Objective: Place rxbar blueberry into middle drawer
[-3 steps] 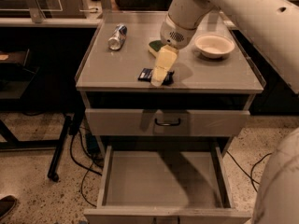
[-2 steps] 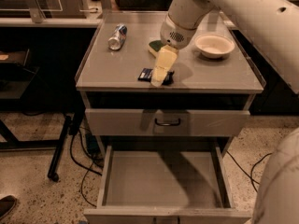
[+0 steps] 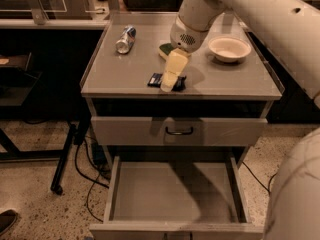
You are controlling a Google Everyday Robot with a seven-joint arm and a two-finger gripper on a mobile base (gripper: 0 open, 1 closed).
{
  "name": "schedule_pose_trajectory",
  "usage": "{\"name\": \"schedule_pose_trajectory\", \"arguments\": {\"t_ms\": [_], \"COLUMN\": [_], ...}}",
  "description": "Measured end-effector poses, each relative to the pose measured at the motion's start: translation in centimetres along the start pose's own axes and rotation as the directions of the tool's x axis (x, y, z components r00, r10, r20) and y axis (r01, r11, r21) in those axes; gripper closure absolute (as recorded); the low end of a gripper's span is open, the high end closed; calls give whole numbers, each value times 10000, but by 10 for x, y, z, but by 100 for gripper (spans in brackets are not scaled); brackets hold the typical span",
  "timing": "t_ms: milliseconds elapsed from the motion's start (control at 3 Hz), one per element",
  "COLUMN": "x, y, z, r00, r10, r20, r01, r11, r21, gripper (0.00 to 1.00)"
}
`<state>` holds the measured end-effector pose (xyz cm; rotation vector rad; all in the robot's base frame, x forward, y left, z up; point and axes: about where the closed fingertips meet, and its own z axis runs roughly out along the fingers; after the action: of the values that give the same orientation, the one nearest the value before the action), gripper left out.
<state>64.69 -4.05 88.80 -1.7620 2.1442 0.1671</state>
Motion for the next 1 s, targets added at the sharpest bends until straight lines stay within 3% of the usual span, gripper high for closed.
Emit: {"name": "schedule_pose_trajectory", "arguments": {"t_ms": [1000], "x": [10], "y": [-11], "z": [22], "r00": [9993], "r10": [327], "r20": [-201], "r01": [-333], "r11": [9991], "r21": [-270], "gripper": [0]}}
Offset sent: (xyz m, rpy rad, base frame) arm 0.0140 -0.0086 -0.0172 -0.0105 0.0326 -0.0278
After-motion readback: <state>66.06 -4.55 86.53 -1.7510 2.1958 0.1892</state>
